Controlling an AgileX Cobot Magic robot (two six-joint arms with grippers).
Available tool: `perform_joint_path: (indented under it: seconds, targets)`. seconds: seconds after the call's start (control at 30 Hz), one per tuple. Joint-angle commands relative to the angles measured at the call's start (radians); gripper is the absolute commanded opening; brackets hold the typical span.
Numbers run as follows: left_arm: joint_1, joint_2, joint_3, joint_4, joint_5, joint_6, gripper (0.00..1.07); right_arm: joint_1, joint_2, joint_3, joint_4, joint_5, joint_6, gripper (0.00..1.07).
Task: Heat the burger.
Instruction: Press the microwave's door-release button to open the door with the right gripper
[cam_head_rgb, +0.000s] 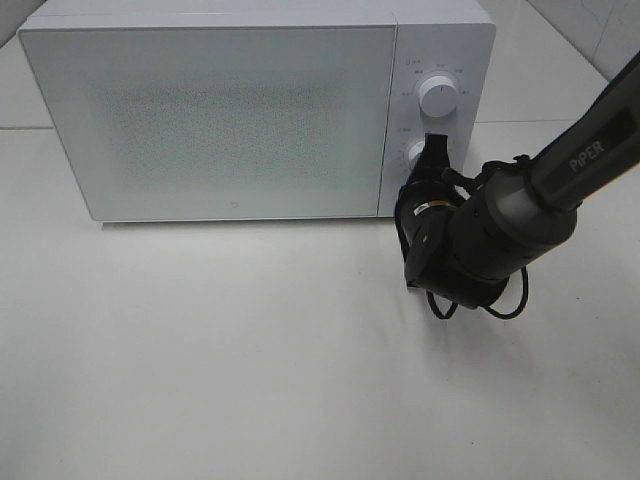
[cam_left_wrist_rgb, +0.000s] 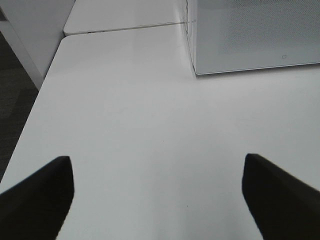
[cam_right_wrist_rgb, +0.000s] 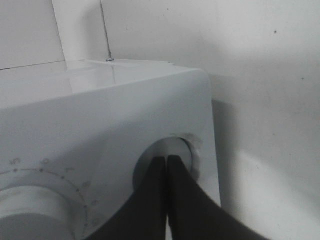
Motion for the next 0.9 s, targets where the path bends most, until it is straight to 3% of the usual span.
perform_joint_path:
  seconds: [0.03,0.27,0.9]
  targets:
    - [0.003,-0.021,0.004,0.001,-0.008,-0.007,0.84,-0.016,-0.008,-0.073,-0.058,-0.155,-0.011,0.00]
    - [0.003,-0.021,0.004,0.001,-0.008,-0.007,0.84,-0.056,0.007,-0.156,-0.119,-0.191,-0.062,0.00]
    - [0.003,-0.021,0.004,0.001,-0.008,-0.007,0.84,-0.059,-0.024,-0.130,-0.146,-0.101,-0.027,0.00]
